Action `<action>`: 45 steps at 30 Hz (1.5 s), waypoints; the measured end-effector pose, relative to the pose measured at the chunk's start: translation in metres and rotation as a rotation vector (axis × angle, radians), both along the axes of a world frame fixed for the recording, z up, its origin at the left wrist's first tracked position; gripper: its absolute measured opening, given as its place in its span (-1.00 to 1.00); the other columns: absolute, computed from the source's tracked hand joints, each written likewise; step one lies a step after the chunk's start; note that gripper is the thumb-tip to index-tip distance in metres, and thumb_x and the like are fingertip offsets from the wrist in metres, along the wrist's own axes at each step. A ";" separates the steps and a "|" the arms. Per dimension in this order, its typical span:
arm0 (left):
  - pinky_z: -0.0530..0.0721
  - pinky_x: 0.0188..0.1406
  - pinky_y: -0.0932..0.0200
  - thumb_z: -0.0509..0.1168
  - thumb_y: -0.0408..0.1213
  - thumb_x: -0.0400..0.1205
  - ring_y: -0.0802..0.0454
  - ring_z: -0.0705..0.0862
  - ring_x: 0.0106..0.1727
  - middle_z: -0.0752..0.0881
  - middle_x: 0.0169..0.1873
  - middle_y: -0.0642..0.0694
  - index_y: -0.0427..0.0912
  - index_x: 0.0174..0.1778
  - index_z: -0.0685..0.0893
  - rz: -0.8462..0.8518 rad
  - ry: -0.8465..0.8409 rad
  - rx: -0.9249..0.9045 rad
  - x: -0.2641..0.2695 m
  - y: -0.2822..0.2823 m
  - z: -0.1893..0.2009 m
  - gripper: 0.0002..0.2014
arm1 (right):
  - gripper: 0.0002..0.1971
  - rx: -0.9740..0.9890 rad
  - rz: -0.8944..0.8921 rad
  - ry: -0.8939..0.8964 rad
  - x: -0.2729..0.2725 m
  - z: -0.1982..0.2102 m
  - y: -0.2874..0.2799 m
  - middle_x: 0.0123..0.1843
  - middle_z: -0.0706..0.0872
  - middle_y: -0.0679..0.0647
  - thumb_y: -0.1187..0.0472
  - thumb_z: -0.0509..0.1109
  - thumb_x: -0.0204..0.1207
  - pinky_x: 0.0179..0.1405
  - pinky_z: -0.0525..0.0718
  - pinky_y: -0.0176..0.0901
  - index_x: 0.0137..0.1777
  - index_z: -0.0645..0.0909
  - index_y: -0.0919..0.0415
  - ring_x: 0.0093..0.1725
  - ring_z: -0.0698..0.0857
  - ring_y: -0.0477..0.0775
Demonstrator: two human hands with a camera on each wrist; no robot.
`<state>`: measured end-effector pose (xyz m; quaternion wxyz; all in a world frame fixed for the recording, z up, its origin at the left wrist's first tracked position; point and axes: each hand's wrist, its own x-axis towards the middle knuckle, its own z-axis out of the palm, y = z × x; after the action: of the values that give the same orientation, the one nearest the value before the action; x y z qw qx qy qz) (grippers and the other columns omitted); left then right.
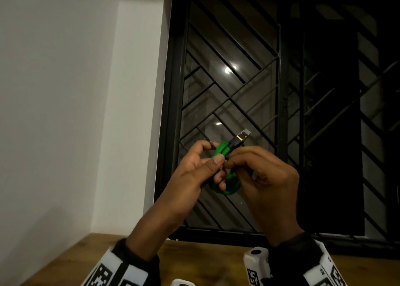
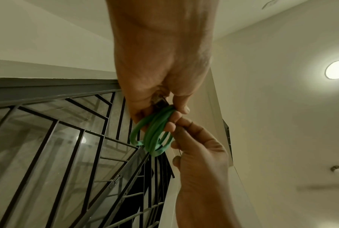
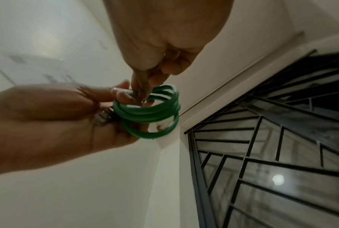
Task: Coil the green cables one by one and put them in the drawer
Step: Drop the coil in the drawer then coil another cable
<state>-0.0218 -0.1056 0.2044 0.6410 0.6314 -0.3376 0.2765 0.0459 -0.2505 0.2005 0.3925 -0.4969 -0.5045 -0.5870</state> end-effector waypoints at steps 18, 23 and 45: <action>0.63 -0.29 0.27 0.23 -0.17 0.65 0.08 0.54 -0.35 0.51 -0.44 -0.05 -0.24 0.07 0.50 0.030 -0.094 -0.172 0.003 0.001 0.001 -0.80 | -0.72 0.087 0.134 0.361 -0.011 0.001 0.006 -0.07 0.84 -0.24 0.45 0.49 0.48 -0.06 0.84 -0.11 -0.01 0.80 0.03 -0.03 0.82 -0.22; 0.62 -0.30 0.27 0.22 -0.17 0.66 0.06 0.52 -0.35 0.50 -0.43 -0.07 -0.27 0.09 0.50 -0.014 -0.061 -0.210 0.003 -0.001 0.000 -0.77 | -0.68 -0.019 -0.154 0.254 -0.016 0.001 0.002 -0.10 0.80 -0.25 0.23 0.43 0.38 -0.38 0.58 -0.29 0.09 0.76 -0.13 -0.27 0.67 -0.28; 0.74 -0.07 0.14 0.19 -0.10 0.69 0.00 0.68 -0.21 0.58 -0.43 -0.05 0.21 0.57 0.38 0.308 -0.180 0.116 0.002 -0.001 -0.004 -0.52 | -0.96 -0.015 0.052 0.187 -0.013 0.004 0.005 -0.14 0.71 -0.25 0.11 0.46 0.49 -0.21 0.60 -0.14 -0.12 0.71 0.04 -0.04 0.65 -0.14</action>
<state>-0.0196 -0.1064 0.2001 0.5208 0.6844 -0.3082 0.4067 0.0332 -0.2457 0.2050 0.4495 -0.5392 -0.4825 -0.5238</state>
